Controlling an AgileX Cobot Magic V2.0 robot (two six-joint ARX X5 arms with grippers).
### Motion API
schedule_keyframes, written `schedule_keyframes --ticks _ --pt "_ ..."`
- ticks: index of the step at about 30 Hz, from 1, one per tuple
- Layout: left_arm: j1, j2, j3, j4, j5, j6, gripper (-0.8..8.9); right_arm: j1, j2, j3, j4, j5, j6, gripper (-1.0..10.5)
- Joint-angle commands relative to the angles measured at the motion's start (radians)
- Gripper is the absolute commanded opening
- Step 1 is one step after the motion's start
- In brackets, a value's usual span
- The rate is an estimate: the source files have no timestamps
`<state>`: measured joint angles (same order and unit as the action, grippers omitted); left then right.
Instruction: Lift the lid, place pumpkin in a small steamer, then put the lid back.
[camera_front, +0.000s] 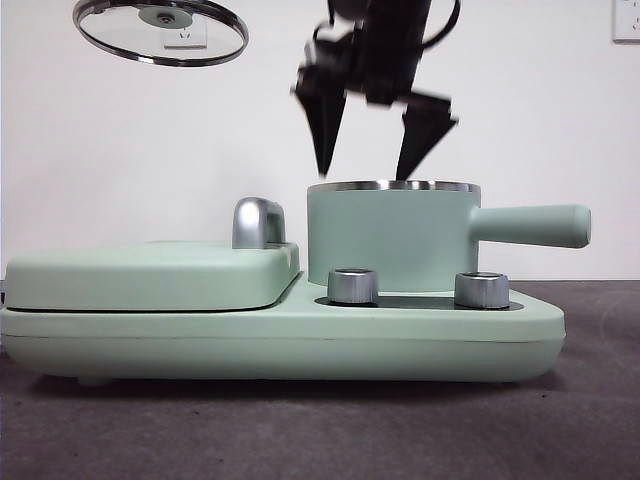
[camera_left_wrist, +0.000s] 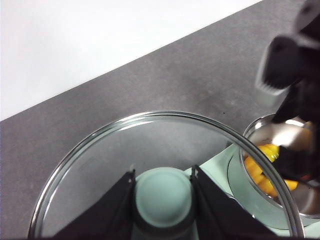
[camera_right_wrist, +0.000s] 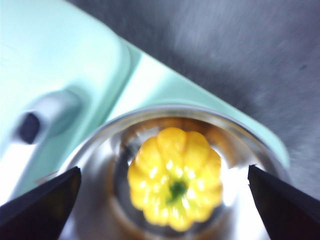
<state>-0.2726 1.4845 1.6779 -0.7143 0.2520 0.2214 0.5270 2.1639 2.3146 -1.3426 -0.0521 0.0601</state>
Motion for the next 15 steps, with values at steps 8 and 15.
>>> schedule_keyframes --ticks 8,15 --pt "-0.031 0.005 0.021 0.026 0.003 -0.006 0.15 0.001 -0.352 -0.064 -0.080 -0.013 0.005 5.6" --pt "-0.118 0.033 0.021 0.028 0.003 -0.006 0.15 0.003 -0.697 -0.342 -0.080 -0.048 -0.005 5.6"
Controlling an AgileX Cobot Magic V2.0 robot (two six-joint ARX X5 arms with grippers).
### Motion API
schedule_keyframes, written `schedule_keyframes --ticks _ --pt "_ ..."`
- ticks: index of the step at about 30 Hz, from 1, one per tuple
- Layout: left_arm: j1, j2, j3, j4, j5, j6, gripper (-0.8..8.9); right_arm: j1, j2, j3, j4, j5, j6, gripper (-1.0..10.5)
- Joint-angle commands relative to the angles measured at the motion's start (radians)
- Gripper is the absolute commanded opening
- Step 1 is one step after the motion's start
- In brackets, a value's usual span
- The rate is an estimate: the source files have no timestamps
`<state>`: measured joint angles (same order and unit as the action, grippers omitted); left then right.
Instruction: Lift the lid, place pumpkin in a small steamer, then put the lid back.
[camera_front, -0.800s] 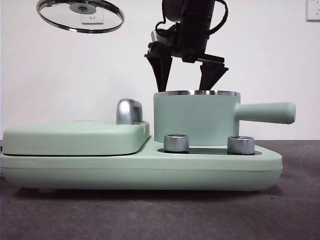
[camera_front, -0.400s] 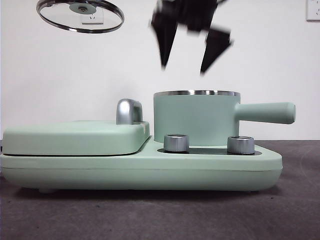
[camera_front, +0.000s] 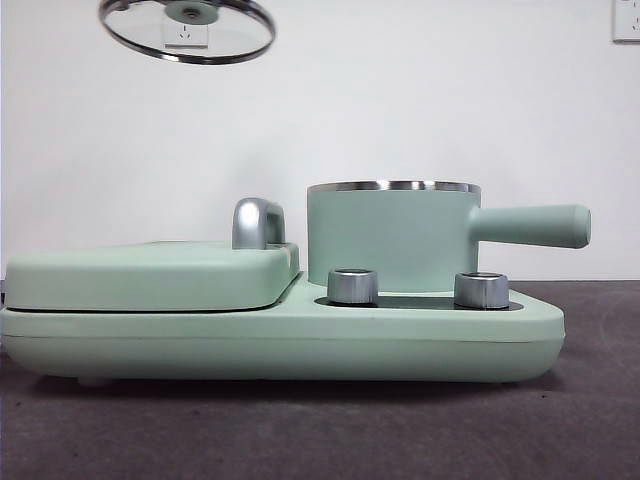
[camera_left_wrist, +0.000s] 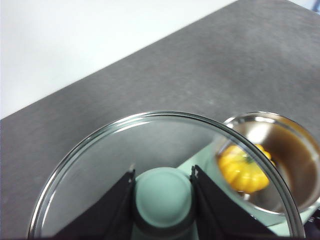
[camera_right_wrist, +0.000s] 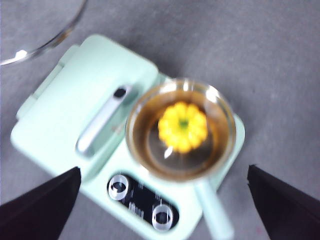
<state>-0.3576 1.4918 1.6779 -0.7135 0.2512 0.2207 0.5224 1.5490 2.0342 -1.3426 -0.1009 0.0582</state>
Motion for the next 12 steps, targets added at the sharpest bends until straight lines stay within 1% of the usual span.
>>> schedule_keyframes --ticks 1,5,9,10,12 --pt "-0.053 0.034 0.021 0.030 0.004 -0.005 0.15 0.007 -0.133 -0.111 -0.080 0.002 -0.003 5.6" --pt "-0.130 0.078 0.021 0.043 0.004 -0.004 0.15 0.007 -0.310 -0.288 -0.080 0.001 -0.003 5.6" --pt "-0.202 0.134 0.021 0.092 0.004 -0.004 0.15 0.007 -0.480 -0.457 -0.076 -0.006 -0.003 5.6" --pt "-0.216 0.147 0.021 0.109 0.004 -0.004 0.15 0.007 -0.517 -0.492 -0.068 -0.008 0.005 5.6" --pt "-0.245 0.174 0.021 0.143 0.004 -0.005 0.15 0.007 -0.611 -0.579 -0.013 -0.011 0.046 5.6"
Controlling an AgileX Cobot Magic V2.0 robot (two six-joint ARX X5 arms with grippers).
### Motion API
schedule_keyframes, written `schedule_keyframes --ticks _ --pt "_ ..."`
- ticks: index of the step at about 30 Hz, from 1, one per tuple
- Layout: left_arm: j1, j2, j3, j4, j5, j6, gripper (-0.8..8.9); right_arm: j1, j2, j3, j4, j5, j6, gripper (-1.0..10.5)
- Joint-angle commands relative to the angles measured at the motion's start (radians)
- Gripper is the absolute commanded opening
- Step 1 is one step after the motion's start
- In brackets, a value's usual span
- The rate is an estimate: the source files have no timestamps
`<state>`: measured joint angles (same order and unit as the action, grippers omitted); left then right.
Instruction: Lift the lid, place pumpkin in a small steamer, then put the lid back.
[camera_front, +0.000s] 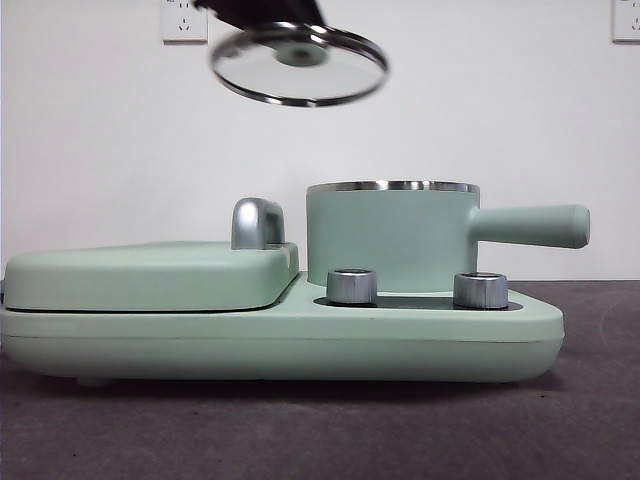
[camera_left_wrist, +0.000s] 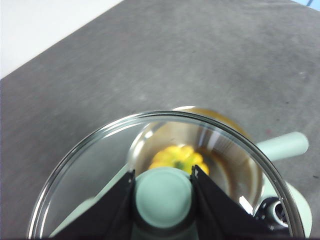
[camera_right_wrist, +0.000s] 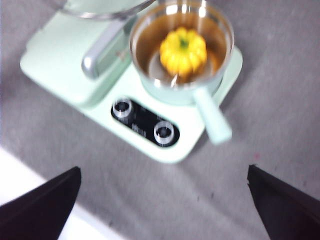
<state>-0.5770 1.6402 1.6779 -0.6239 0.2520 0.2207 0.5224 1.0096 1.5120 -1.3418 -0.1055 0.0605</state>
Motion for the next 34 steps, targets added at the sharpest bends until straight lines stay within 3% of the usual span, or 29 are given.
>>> schedule_keyframes --ticks 1,7,14,28,34 --pt "-0.039 0.042 0.021 0.074 0.003 -0.005 0.15 0.007 -0.119 -0.100 0.023 -0.006 0.066 5.6" --pt "-0.092 0.124 0.021 0.153 0.003 -0.004 0.15 0.007 -0.383 -0.311 0.176 -0.016 0.088 5.6" --pt "-0.112 0.205 0.021 0.251 0.003 -0.005 0.15 0.007 -0.584 -0.437 0.212 -0.054 0.102 5.4" --pt "-0.115 0.257 0.021 0.248 0.004 0.030 0.15 0.005 -0.626 -0.454 0.219 -0.043 0.124 5.4" --pt "-0.115 0.258 0.021 0.248 0.049 0.037 0.15 0.005 -0.626 -0.454 0.219 -0.044 0.150 5.4"
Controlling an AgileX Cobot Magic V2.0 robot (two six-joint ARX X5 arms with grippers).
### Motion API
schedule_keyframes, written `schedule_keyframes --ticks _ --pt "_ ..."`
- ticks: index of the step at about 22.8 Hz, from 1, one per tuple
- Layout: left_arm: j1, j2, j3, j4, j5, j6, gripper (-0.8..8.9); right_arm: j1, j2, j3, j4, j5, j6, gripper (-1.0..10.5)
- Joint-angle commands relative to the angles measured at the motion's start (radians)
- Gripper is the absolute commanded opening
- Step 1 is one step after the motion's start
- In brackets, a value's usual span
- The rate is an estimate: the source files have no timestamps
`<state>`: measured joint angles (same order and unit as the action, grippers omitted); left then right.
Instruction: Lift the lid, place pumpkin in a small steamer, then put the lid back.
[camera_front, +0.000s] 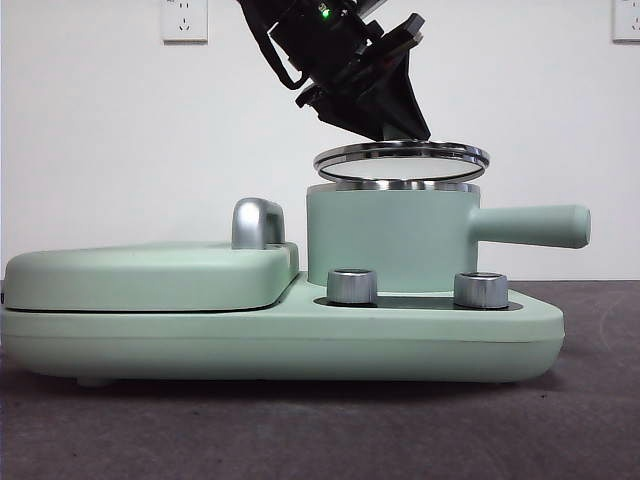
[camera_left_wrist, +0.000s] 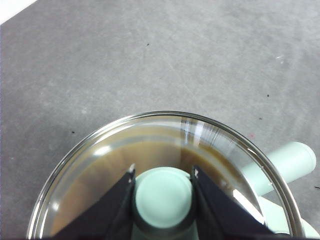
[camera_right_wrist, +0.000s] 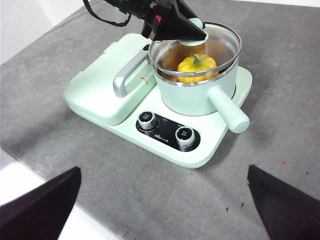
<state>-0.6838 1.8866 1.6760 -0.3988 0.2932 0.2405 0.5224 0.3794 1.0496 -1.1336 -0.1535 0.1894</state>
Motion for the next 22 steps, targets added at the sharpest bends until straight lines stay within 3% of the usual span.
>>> schedule_keyframes --ticks 1,22 --pt "-0.008 0.012 0.023 0.021 0.008 0.018 0.15 0.005 0.004 0.008 0.011 0.004 0.024 5.4" --pt "0.015 0.063 0.023 -0.006 0.011 0.116 0.15 0.005 0.004 0.008 0.011 0.004 0.066 5.4"
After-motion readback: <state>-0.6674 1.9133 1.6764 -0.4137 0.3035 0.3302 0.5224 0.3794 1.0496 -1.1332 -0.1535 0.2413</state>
